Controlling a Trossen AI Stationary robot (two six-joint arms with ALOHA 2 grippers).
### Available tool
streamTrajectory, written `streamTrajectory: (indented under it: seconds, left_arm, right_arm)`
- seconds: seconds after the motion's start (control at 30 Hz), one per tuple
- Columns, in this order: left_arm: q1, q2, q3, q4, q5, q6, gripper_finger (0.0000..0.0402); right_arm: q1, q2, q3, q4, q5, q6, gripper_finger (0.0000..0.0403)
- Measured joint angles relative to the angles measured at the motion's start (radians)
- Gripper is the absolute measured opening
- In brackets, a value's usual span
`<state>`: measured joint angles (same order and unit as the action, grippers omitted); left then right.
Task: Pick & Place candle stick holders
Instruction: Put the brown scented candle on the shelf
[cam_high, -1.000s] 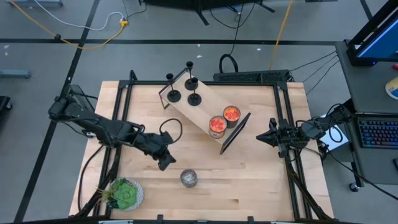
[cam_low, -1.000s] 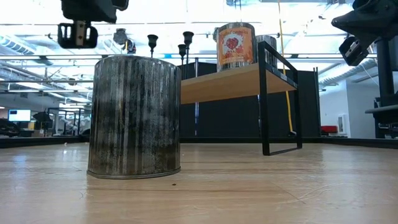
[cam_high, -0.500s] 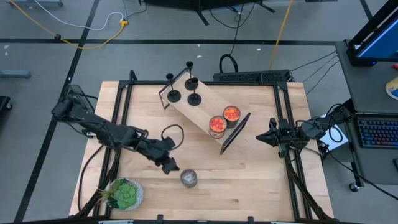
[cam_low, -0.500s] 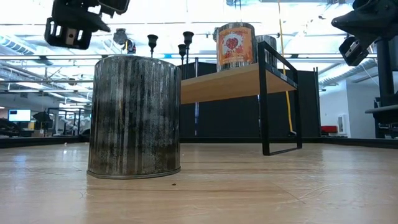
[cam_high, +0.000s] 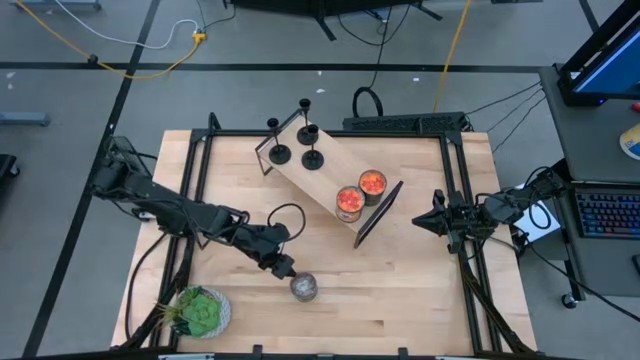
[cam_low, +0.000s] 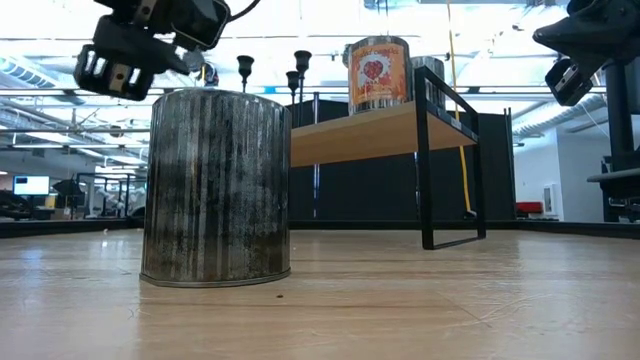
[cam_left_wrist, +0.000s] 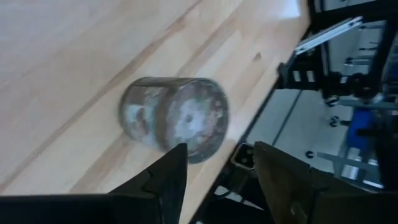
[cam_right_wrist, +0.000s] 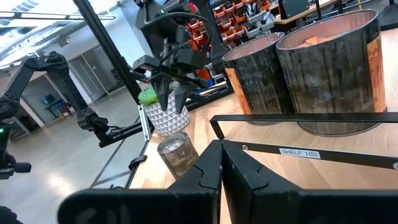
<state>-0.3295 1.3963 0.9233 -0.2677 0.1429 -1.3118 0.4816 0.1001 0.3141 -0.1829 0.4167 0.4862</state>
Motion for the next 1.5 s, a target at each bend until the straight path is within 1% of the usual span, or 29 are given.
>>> streamTrajectory:
  seconds: [0.17,0.27,0.43,0.5,0.7,0.77,0.9,0.97,1.03,1.1,1.2,1.23,1.33,1.5]
  left_arm:
    - [0.005,0.018,0.004,0.045,0.018,-0.012,0.0167]
    - [0.008,0.023,0.002,0.026,0.036,-0.019,0.0159]
    - [0.008,0.021,0.002,0.04,0.042,-0.004,0.0157]
    - [0.009,0.021,0.002,0.048,0.043,0.0,0.0157]
    - [0.009,0.021,0.002,0.054,0.041,-0.005,0.0157]
    - [0.01,0.021,0.002,0.06,0.041,0.003,0.0157]
    - [0.03,0.021,0.003,0.063,0.063,-0.032,0.0157]
    - [0.029,0.021,0.026,0.029,0.047,-0.042,0.0157]
    - [0.025,0.021,0.077,-0.055,0.042,-0.049,0.0157]
    - [0.021,0.031,0.146,-0.193,0.033,-0.05,0.0157]
    - [0.011,0.054,0.261,-0.433,-0.013,-0.047,0.0157]
    - [0.008,0.07,0.301,-0.479,-0.018,-0.044,0.0157]
    - [0.004,0.127,0.388,-0.553,-0.02,-0.027,0.0157]
    - [-0.006,0.257,0.473,-0.575,0.017,-0.011,0.0157]
  right_arm:
    - [0.0,0.0,0.0,0.0,-0.001,0.0,0.0]
    - [0.0,0.0,0.0,0.0,-0.003,0.0,0.0]
    - [0.0,0.0,0.0,0.0,-0.006,0.0,0.0]
    - [0.0,0.0,0.0,0.0,-0.027,-0.001,0.0]
    - [0.0,0.0,0.0,0.0,-0.038,-0.001,0.0]
    - [0.0,0.0,0.0,0.0,-0.058,-0.001,0.0]
    - [0.0,0.0,0.0,0.0,-0.076,-0.006,0.0]
    - [0.0,0.0,0.0,0.0,-0.076,-0.019,0.0]
    - [0.0,0.0,0.0,0.0,-0.076,-0.026,0.0]
    - [0.0,0.0,0.0,0.0,-0.076,-0.029,0.0]
    - [0.0,0.0,0.0,0.0,-0.076,-0.03,0.0]
    - [0.0,0.0,0.0,0.0,-0.076,-0.03,0.0]
    - [0.0,0.0,0.0,0.0,-0.076,-0.034,0.0]
    - [0.0,0.0,0.0,0.0,-0.076,-0.04,0.0]
